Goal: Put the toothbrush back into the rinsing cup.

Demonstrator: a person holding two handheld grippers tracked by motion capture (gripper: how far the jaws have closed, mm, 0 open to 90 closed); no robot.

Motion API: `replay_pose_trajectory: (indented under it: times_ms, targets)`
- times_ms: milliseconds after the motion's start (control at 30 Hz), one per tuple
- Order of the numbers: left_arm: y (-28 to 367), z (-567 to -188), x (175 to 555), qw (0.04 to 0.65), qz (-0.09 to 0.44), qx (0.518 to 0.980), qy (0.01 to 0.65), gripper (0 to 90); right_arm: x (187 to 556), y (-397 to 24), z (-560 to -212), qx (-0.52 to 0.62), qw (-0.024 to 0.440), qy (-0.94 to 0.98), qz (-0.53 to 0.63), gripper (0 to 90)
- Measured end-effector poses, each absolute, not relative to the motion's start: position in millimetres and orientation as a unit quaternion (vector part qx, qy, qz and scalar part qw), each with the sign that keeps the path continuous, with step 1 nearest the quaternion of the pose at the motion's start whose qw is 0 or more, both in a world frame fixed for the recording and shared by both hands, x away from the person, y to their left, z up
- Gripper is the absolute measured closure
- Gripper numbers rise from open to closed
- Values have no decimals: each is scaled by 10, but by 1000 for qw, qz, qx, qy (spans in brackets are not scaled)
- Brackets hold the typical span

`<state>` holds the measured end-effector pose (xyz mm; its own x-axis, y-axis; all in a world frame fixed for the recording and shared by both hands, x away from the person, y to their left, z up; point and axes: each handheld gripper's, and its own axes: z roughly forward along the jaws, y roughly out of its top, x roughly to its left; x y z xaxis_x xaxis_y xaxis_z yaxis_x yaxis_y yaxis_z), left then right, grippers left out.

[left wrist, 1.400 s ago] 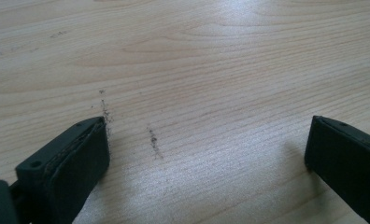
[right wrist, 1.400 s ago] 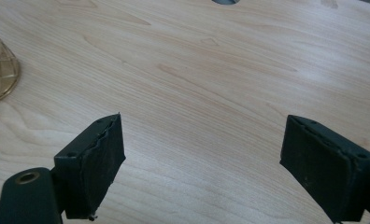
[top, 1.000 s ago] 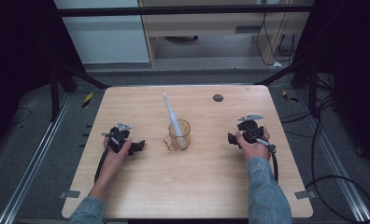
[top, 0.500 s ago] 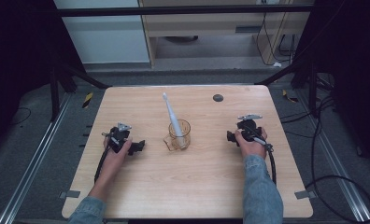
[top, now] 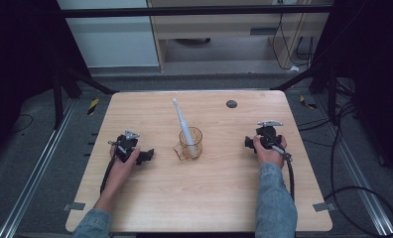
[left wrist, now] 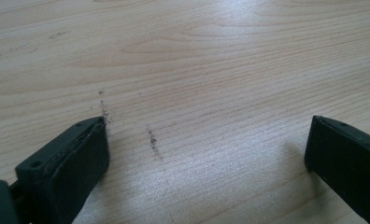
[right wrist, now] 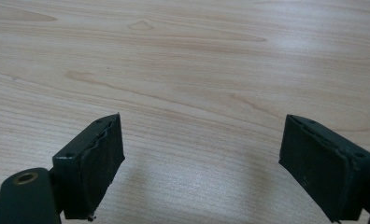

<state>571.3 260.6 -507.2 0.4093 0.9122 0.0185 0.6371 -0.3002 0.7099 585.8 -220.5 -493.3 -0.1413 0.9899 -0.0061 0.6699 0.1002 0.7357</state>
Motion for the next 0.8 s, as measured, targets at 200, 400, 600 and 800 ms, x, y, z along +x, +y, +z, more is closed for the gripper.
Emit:
replay_pose_trajectory:
  times_ms: [200, 400, 600, 800]
  targets:
    - [2606, -5072, 5713, 318, 216, 777, 499, 0, 5885, -2230, -5002, 609, 263, 686, 299, 133]
    - [2607, -5072, 5714, 318, 216, 777, 498, 0, 5898, -2245, -5052, 614, 266, 683, 294, 131]
    - [2607, -5072, 5714, 318, 216, 777, 498, 0, 5911, -2239, -5075, 617, 267, 679, 294, 120]
    - [2607, -5072, 5714, 318, 216, 777, 498, 0, 5917, -2229, -5098, 618, 274, 673, 299, 101]
